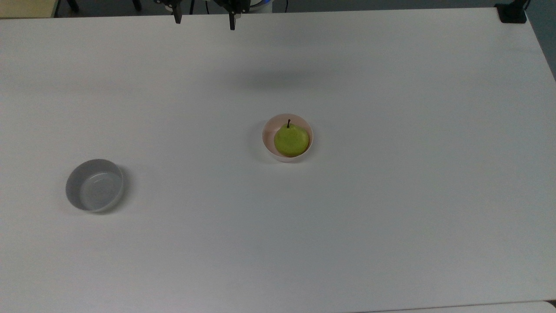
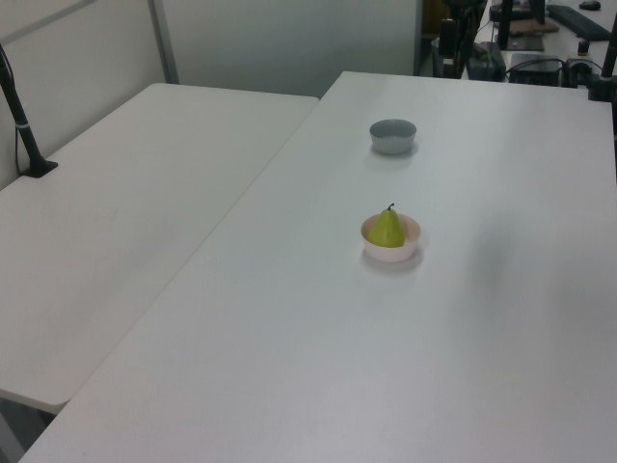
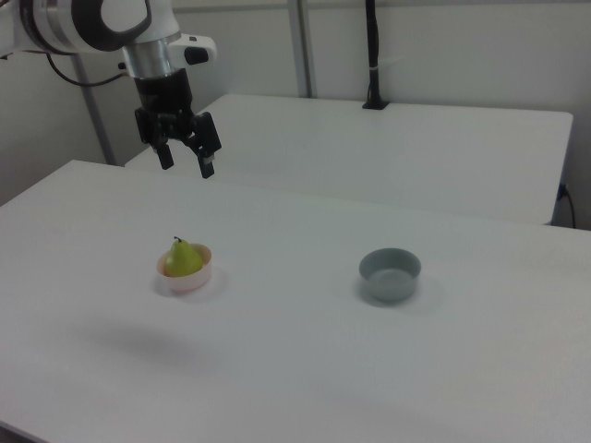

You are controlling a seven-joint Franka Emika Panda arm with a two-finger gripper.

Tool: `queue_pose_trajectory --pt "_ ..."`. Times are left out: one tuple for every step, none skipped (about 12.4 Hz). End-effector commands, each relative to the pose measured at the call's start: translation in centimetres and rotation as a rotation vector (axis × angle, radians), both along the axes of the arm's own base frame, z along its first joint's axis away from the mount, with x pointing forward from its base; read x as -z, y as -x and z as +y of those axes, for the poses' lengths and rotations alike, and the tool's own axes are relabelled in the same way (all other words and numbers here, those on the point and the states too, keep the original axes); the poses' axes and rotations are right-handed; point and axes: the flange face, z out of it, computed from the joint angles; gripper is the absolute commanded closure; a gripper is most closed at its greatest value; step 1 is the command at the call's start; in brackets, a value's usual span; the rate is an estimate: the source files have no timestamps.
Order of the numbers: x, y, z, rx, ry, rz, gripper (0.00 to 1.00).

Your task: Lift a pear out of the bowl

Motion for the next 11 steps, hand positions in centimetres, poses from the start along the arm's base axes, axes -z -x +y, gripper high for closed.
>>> queue_pose_trajectory --pt "-0.08 0.73 0.14 -0.013 -0.003 0.006 0.0" --pt "-0.08 0.73 0.14 -0.015 -0.003 0.006 0.0" --pt "-0.08 0.73 0.14 -0.015 -0.003 0.006 0.0" --pt "0.0 0.69 0.14 -0.013 -0.003 0.008 0.0" --pt "0.0 0.69 0.23 -0.016 -0.003 0.008 0.0" --pt "0.0 0.69 0.23 -0.016 -0.003 0.008 0.0" --pt "0.07 0.63 0.21 -0.015 -0.002 0.008 0.0" --pt "0.13 0.56 0.3 -0.015 -0.002 0.006 0.0" --pt "0.11 0.52 0.48 -0.018 -0.002 0.003 0.0" --pt "0.42 0.39 0.65 -0.021 -0.002 0.008 0.0" --pt "0.6 0.3 0.72 -0.023 0.0 0.011 0.0"
